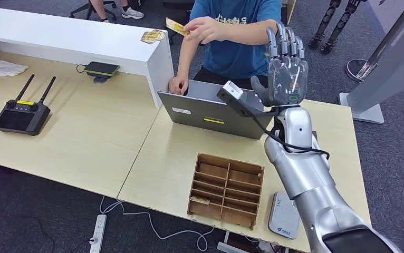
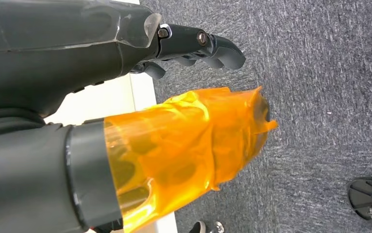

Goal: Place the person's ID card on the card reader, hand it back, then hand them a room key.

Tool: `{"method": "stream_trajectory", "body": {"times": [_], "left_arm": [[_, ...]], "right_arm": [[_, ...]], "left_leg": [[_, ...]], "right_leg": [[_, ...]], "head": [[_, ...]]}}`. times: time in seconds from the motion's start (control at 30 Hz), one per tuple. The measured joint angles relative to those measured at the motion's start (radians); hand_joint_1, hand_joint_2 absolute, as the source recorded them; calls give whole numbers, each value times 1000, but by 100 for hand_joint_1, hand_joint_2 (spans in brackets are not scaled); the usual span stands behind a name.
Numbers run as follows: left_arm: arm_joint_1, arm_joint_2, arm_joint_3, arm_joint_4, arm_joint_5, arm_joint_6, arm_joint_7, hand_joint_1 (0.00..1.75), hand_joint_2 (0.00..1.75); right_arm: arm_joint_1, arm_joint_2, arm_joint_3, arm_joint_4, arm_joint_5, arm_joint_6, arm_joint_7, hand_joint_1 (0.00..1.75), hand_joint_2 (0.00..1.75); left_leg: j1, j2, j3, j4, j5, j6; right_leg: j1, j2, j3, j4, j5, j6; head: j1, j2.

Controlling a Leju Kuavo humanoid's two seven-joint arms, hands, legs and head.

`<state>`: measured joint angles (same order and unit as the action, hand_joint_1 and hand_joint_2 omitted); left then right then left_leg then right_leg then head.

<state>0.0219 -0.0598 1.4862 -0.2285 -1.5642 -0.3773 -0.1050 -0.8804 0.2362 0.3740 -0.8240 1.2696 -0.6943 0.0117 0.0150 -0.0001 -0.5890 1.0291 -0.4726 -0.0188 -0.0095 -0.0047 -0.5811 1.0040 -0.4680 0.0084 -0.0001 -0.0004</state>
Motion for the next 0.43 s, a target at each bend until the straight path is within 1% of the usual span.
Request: {"method": "stream_trajectory", "body": {"times": [0.23,0.4,0.43], "left_arm": [[3,-16,4,-2,19,-4,0,0,0],[9,-49,27,-34,38,-35,0,0,0],[10,-54,30,-40,42,-40,0,0,0]], "right_arm": [[134,9,-27,-164,-89,0,-142,0,175],[274,25,-59,-326,-184,0,-271,0,175],[289,27,-63,-341,-195,0,-285,0,175]], "left_leg": [[0,0,0,0,0,0],[0,0,0,0,-1,0],[0,0,0,0,-1,0]], "right_leg": [[0,0,0,0,0,0],[0,0,0,-1,-1,0],[0,0,0,-1,-1,0]], "head": [[0,0],[0,0],[0,0]]}}
